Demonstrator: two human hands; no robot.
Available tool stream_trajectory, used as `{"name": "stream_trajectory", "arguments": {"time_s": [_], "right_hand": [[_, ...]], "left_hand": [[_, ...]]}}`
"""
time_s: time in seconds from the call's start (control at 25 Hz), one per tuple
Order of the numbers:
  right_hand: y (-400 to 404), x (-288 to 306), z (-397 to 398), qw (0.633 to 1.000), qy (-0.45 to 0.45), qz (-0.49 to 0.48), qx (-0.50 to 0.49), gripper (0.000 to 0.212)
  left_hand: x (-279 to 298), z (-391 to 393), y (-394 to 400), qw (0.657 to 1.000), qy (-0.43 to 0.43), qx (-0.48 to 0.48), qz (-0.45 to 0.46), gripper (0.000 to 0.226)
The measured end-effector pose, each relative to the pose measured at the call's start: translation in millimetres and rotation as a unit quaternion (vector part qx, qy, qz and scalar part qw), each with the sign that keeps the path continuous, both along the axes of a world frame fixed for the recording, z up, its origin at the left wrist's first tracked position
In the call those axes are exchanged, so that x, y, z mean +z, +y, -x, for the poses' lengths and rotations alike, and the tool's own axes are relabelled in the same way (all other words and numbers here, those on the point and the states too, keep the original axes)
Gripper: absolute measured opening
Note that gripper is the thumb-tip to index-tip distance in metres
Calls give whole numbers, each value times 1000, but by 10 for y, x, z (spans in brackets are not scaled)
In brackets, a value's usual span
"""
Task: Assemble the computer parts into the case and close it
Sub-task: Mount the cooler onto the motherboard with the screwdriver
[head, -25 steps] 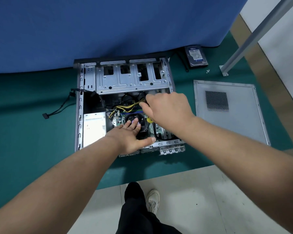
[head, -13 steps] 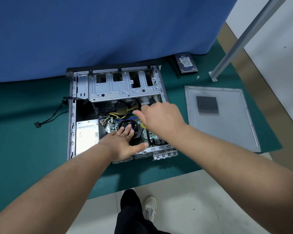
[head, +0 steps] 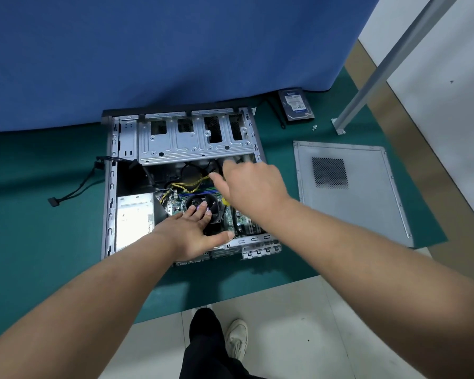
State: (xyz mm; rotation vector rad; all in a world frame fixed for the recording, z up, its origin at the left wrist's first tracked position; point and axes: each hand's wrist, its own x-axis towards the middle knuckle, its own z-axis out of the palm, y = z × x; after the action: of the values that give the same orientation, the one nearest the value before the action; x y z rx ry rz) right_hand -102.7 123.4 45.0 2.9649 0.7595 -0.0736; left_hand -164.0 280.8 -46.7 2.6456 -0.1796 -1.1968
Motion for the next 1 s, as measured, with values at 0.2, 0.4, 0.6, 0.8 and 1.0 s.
{"name": "stream_trajectory", "arguments": {"time_s": [0.2,0.4,0.6,0.8,1.0], "right_hand": [[-150,269,-342,960,226,-24,165,44],[-118,-7,-19,996,44,-40,64,38],[-122,-6,-76,980,165,-108,38,27],[-208,-12,89,958,192,-209,47,46],[-286,-87,48,951,154,-268,-6,38]], "left_hand": [[-7,2,14,1000,-4,0,-4,131],[-37,-2,17,1000,1,3,3,130],[-19,8,18,1000,-2,1,1,130],[20,18,12,1000,-7,-1,-5,127],[32,23,24,1000,-7,-6,-8,130]]}}
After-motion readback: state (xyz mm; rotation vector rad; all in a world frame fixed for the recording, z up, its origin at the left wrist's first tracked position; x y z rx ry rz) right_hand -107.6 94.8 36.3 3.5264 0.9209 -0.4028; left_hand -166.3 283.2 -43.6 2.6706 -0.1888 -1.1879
